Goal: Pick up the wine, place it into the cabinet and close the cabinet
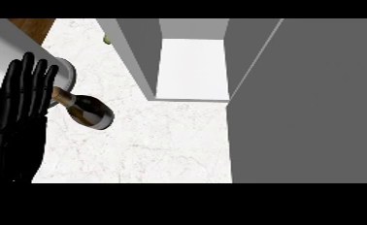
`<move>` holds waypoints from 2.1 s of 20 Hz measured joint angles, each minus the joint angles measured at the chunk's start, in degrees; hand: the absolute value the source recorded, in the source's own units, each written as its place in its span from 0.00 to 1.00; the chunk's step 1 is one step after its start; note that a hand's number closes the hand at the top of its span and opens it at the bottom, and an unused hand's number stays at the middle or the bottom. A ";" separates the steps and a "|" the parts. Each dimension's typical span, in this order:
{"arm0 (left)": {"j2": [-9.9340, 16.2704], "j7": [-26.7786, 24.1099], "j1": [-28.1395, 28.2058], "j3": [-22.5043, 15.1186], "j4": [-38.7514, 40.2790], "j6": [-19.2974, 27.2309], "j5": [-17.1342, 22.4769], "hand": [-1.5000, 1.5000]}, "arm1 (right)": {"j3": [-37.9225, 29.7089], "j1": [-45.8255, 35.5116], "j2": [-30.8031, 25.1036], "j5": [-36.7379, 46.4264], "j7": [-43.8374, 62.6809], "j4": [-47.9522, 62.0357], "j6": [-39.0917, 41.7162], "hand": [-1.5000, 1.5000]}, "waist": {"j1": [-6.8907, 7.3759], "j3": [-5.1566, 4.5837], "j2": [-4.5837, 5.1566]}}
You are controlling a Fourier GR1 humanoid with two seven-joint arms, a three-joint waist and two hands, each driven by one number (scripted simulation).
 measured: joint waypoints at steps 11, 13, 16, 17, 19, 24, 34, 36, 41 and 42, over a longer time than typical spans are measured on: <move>-4.89 1.65 -3.05 -5.91 7.11 17.07 -1.85 0.00 | 4.20 7.98 -2.74 -7.05 3.84 -7.11 8.31 0.00 | -1.80 0.56 -1.47; -5.11 3.53 -5.03 -8.31 7.74 21.00 -1.56 0.00 | 3.39 8.15 -3.91 -9.56 6.03 -8.27 9.61 0.00 | -1.69 0.58 -1.51; -5.30 5.50 -6.07 -12.24 7.19 25.46 -2.57 0.00 | 2.10 8.50 -5.04 -12.66 9.53 -11.07 10.64 0.00 | -1.47 0.61 -1.56; -5.33 6.49 -6.84 -13.34 7.01 26.92 -3.15 0.00 | 1.83 9.41 -5.01 -13.20 9.40 -11.64 11.25 0.00 | -1.43 0.61 -1.57; -5.39 8.58 -7.52 -15.17 6.04 28.95 -4.11 0.00 | 2.39 9.46 -4.72 -13.72 12.27 -14.31 10.50 0.00 | -1.33 0.62 -1.59; -5.45 13.06 -11.37 -17.43 5.35 33.09 -7.16 0.00 | 3.53 6.85 -3.98 -13.33 17.28 -16.32 8.62 0.00 | -1.18 0.62 -1.60; -5.32 21.92 -13.32 -20.50 0.73 39.16 -14.18 0.00 | 2.62 2.58 -4.28 -13.10 23.88 -17.38 6.40 0.00 | -1.10 0.63 -1.66; -5.22 23.67 -12.89 -19.93 -0.68 39.05 -15.53 0.00 | 3.50 1.80 -3.71 -12.77 24.86 -17.44 5.40 0.00 | -1.06 0.63 -1.66; -4.93 25.72 -11.80 -17.68 -2.60 38.19 -16.87 0.00 | 2.36 -0.61 -3.96 -12.56 26.50 -17.30 5.06 0.00 | -1.05 0.63 -1.63; -4.48 26.00 -11.55 -16.71 -3.05 37.68 -16.51 0.00 | 2.57 -1.15 -3.92 -12.52 27.19 -17.40 4.73 0.00 | -1.05 0.63 -1.63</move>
